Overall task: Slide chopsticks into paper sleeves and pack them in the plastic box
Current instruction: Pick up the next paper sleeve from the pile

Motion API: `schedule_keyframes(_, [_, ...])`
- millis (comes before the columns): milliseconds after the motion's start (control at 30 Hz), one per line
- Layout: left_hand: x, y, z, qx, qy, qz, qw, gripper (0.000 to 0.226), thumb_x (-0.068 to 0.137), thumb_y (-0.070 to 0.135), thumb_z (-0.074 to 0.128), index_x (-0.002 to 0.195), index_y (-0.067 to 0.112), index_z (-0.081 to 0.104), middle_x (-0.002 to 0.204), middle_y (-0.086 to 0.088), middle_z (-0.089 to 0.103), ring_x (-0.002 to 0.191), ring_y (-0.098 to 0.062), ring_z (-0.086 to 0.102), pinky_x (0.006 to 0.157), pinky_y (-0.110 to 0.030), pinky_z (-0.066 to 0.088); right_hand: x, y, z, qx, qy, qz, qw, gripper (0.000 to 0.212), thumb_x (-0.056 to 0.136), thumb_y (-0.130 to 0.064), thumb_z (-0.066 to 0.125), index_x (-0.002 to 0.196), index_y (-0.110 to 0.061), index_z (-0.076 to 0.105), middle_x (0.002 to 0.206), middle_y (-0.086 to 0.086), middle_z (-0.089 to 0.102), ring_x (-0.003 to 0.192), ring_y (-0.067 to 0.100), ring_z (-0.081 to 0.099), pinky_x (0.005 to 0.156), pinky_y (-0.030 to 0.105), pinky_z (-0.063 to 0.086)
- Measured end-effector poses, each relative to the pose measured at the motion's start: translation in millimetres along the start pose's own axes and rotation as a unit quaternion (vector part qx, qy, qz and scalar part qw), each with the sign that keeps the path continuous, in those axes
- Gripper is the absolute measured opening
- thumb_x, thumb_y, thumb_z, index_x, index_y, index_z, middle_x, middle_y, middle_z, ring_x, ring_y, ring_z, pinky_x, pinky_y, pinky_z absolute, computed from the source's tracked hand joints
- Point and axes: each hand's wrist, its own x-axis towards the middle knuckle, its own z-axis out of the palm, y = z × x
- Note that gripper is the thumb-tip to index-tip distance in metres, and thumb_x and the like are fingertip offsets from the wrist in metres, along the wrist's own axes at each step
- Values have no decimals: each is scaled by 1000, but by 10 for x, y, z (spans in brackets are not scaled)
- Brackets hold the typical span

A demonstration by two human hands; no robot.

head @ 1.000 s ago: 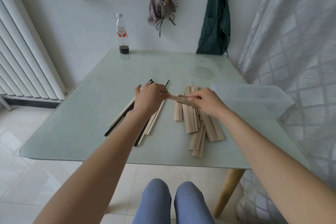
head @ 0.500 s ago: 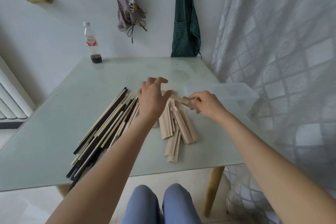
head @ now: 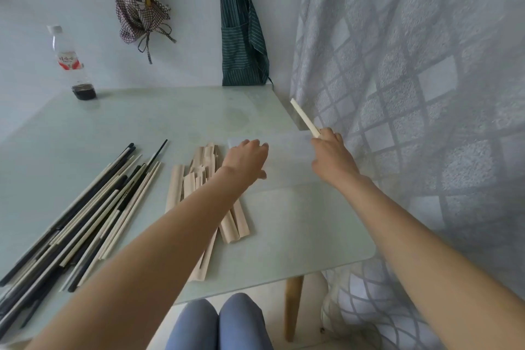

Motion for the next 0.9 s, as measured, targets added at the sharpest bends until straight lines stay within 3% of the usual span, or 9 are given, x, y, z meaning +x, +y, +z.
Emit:
schedule_keyframes(167, [23,3,-133,70,-27,26,997,33,85,20,66,110,3,54,96,-9,55,89,-28,56,67,-31,39,20,116,69,-85,-14,1,996,28,86,9,50,113,1,53,122,11,41,108,28,43,65,31,39])
schedule_keyframes(267, [37,57,-229,87,-53,36,994,21,82,16,67,93,2,55,73,-4,40,76,-24,46,65,-28,38,31,138,126,-116,22,-10,993,27,90,9,44,113,0,54,115,12,46,104,29,47,64,30,36])
schedule_keyframes(333, [49,77,-256,94,-60,41,993,26,81,17,69,75,6,46,76,-4,41,75,-23,45,64,-28,39,42,139,142,-135,37,-19,990,28,93,8,41,114,-1,55,115,13,48,105,29,48,66,30,37])
schedule_keyframes(400, [68,54,-274,87,-66,39,993,33,80,19,70,69,7,41,71,-3,38,75,-23,45,63,-29,40,47,132,147,-141,44,-22,989,28,93,8,39,114,-2,56,115,12,49,105,29,49,69,30,41])
schedule_keyframes(500, [121,6,-317,62,-77,37,994,25,77,23,72,86,7,55,76,-3,41,77,-24,48,62,-32,43,43,113,146,-144,50,-24,988,29,93,7,40,115,-2,56,114,12,50,105,28,49,72,31,43])
schedule_keyframes(567, [161,-19,-334,52,-86,42,994,30,76,26,73,95,7,59,84,-5,45,79,-25,48,64,-33,45,39,102,157,-139,47,-24,989,31,92,9,41,117,-1,56,115,13,50,105,29,49,74,32,45])
schedule_keyframes(700, [236,-90,-307,39,-90,49,994,51,74,31,72,118,9,59,74,2,40,85,-24,49,70,-34,49,77,113,140,-133,53,-21,989,33,94,8,40,122,-2,54,115,13,51,106,30,50,75,32,43])
schedule_keyframes(800, [250,-128,-327,12,-101,36,994,64,75,33,74,133,17,51,102,-3,52,102,-27,53,79,-35,48,103,139,102,-123,47,-27,991,36,92,9,42,124,-3,53,116,13,51,106,31,50,77,34,43])
schedule_keyframes(900, [238,-167,-371,-13,-109,22,994,73,75,36,76,139,21,44,122,-6,49,114,-27,51,87,-36,46,101,138,62,-120,46,-35,991,39,91,9,44,127,-5,52,120,14,50,109,32,50,81,34,44])
